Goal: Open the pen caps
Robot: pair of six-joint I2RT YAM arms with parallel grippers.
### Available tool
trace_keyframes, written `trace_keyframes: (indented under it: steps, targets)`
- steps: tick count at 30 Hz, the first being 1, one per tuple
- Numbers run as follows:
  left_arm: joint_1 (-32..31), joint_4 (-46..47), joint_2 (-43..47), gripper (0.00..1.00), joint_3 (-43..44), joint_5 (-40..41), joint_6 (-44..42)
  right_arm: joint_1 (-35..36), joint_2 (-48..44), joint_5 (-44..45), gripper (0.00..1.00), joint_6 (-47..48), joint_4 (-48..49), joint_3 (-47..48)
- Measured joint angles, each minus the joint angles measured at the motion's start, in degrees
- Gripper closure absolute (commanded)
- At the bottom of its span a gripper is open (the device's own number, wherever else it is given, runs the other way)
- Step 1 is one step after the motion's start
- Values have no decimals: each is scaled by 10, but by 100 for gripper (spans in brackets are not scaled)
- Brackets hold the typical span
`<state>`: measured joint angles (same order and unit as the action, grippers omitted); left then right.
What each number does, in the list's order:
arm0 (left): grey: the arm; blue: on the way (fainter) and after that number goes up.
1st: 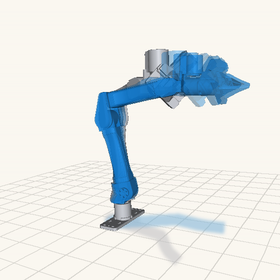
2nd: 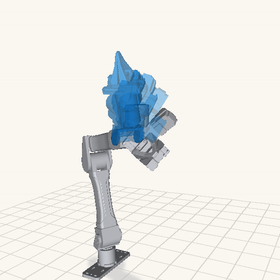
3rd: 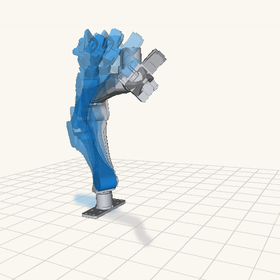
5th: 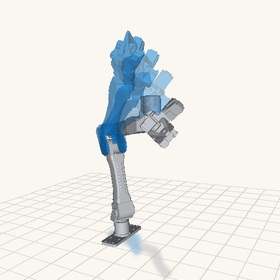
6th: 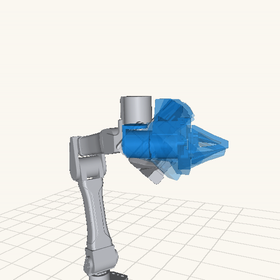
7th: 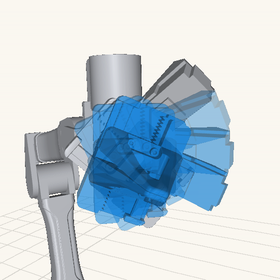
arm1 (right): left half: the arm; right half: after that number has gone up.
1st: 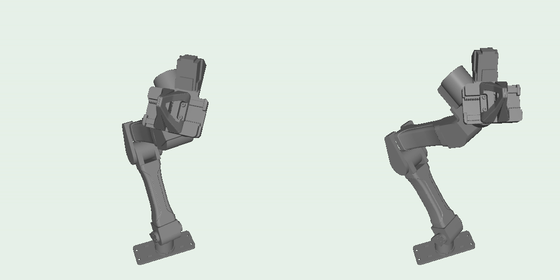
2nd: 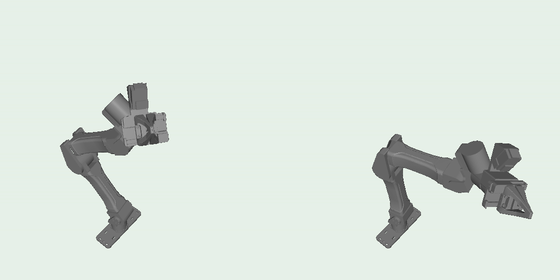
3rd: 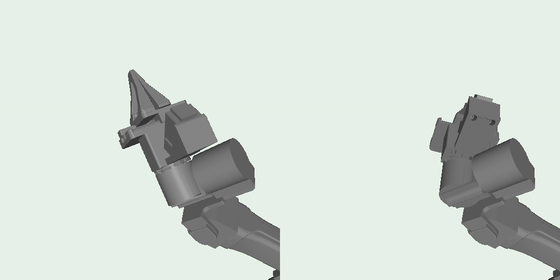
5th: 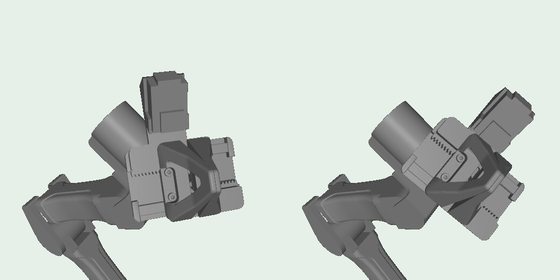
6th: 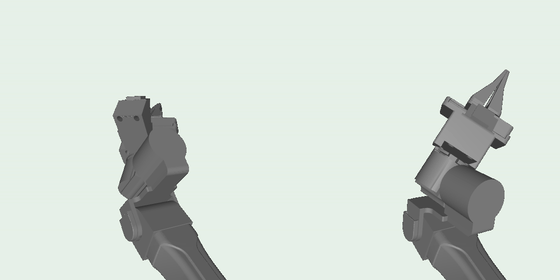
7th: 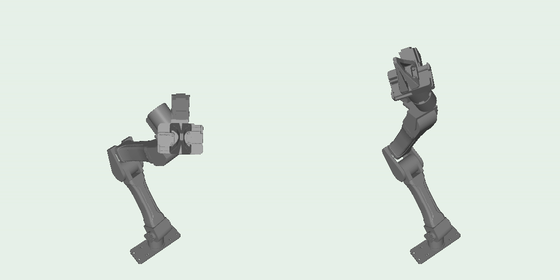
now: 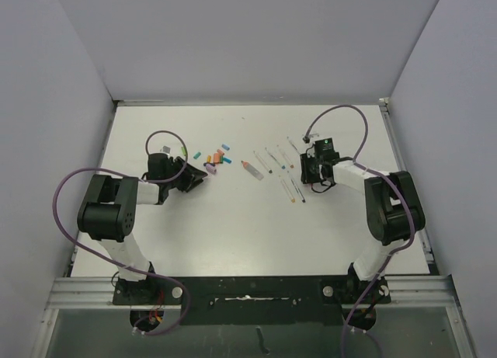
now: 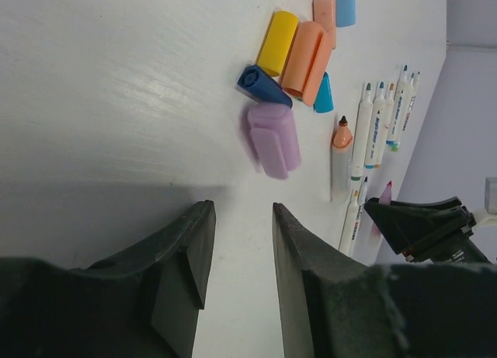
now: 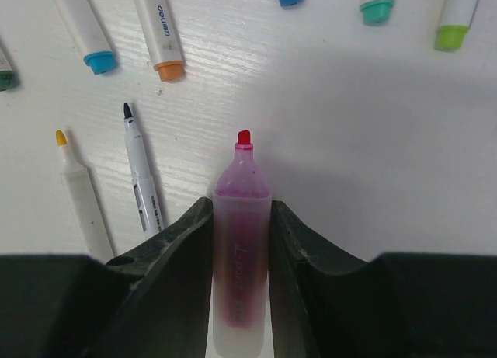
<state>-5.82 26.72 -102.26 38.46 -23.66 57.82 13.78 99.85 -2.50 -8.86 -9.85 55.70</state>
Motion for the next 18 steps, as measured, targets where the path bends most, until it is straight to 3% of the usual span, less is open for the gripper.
trace_keyframes:
  steps: [11,18]
  targets:
    - [8,3,10,61,-11,-10,5,-7,3,-7,97,-6,-1,3]
    - [11,34,88,59,-31,-18,17,-11,13,-16,91,-9,-2,12]
